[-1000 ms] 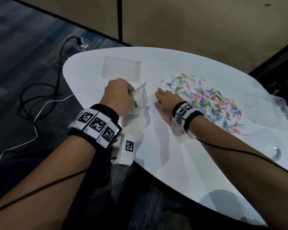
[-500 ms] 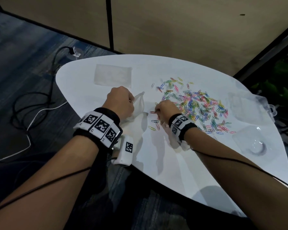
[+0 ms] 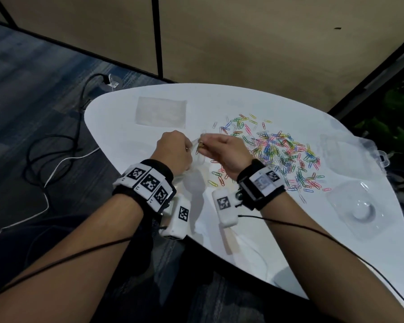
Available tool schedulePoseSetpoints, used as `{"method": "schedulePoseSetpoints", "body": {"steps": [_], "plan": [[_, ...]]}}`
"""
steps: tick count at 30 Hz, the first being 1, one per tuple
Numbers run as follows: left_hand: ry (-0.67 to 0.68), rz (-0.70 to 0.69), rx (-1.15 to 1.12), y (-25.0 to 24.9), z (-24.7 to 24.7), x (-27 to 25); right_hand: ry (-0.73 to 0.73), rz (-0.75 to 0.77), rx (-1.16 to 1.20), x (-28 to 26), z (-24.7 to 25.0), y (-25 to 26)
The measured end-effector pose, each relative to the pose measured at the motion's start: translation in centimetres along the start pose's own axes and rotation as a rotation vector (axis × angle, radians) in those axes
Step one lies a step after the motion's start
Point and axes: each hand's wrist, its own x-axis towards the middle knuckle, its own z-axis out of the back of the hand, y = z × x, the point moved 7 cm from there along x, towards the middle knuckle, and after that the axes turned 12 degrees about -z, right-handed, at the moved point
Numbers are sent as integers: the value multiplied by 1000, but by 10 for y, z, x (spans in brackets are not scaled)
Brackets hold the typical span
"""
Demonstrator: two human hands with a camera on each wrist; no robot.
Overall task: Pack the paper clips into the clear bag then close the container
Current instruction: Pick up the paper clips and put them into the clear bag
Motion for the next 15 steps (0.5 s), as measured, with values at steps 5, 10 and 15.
{"method": "schedulePoseSetpoints", "body": {"steps": [5,10,15], "plan": [[-26,-21,14,1,2,0,-92,157,-806,2,-10,-11],[-41,-7,9,4,10,1,-122,247,-606,2,8,22],[-41,5,25,6,18,-5,-309,30,-1249,38,55,-3]]}}
